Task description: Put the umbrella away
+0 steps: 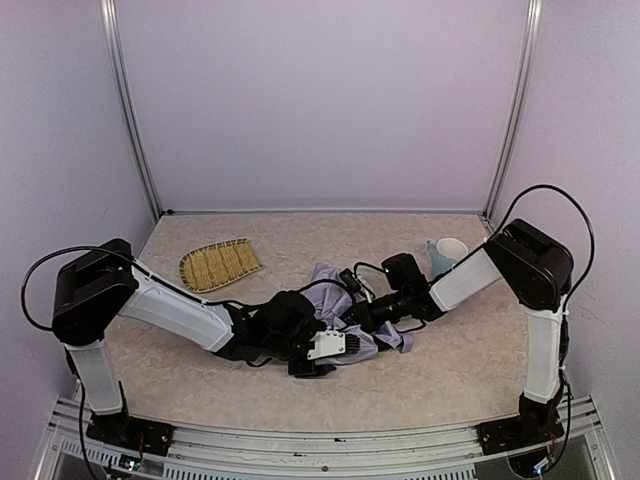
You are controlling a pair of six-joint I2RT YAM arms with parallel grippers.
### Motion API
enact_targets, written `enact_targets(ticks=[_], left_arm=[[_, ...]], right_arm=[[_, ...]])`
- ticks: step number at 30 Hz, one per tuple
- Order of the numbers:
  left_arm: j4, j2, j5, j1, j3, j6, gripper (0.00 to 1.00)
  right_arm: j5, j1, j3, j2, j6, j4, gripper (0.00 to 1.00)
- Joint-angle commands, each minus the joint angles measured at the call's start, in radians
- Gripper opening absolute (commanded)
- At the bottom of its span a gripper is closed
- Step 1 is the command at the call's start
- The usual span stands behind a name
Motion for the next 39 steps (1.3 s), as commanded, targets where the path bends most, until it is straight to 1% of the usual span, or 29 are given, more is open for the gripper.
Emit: enact_targets(ticks=[1, 3, 6, 9, 10, 11, 12, 15, 16, 18, 21, 24, 27, 31, 36, 39], left_arm=[[-0.217, 0.086, 0.127, 0.055, 0.062, -0.047, 0.60], [-0.266, 0.088, 0.173, 0.086, 0.070, -0.064, 0.52], [-0.296, 0.076, 0.237, 0.129, 0.067, -0.092, 0.44], [-0.316, 0.083, 0.296, 0.160, 0.075, -0.107, 0.41], [-0.326, 0.089, 0.325, 0.172, 0.081, -0.110, 0.41], [-0.335, 0.098, 0.354, 0.181, 0.089, -0.114, 0.40], [-0.348, 0.108, 0.380, 0.189, 0.101, -0.118, 0.40], [-0.380, 0.135, 0.444, 0.210, 0.126, -0.128, 0.39], [-0.389, 0.142, 0.462, 0.218, 0.133, -0.131, 0.39], [-0.405, 0.152, 0.502, 0.232, 0.145, -0.134, 0.39], [-0.446, 0.169, 0.552, 0.251, 0.169, -0.135, 0.39], [-0.484, 0.185, 0.572, 0.258, 0.192, -0.127, 0.39], [-0.510, 0.204, 0.578, 0.259, 0.209, -0.123, 0.39], [-0.529, 0.217, 0.587, 0.259, 0.225, -0.122, 0.39], [-0.547, 0.227, 0.611, 0.259, 0.235, -0.107, 0.39], [-0.563, 0.237, 0.634, 0.263, 0.248, -0.100, 0.38]], right_arm=[[0.016, -0.020, -0.015, -0.102, -0.090, -0.300, 0.37], [0.048, -0.065, -0.018, -0.195, -0.119, -0.380, 0.49], [0.117, -0.140, -0.029, -0.352, -0.163, -0.483, 0.62], [0.250, -0.161, -0.033, -0.492, -0.242, -0.569, 0.73], [0.285, -0.156, -0.042, -0.534, -0.273, -0.574, 0.81], [0.304, -0.139, -0.063, -0.584, -0.314, -0.560, 0.87], [0.323, -0.110, -0.094, -0.636, -0.367, -0.535, 0.89], [0.365, 0.025, -0.219, -0.772, -0.589, -0.436, 0.90], [0.381, 0.087, -0.261, -0.803, -0.652, -0.400, 0.91], [0.409, 0.157, -0.322, -0.829, -0.748, -0.350, 0.93], [0.531, 0.241, -0.342, -0.785, -0.834, -0.320, 0.94], [0.664, 0.303, -0.312, -0.679, -0.915, -0.299, 0.96], [0.756, 0.336, -0.263, -0.578, -0.997, -0.261, 0.97], [0.855, 0.350, -0.208, -0.474, -1.066, -0.223, 0.99], [0.914, 0.353, -0.145, -0.370, -1.104, -0.276, 0.98], [0.894, 0.353, -0.106, -0.308, -1.113, -0.373, 0.92]])
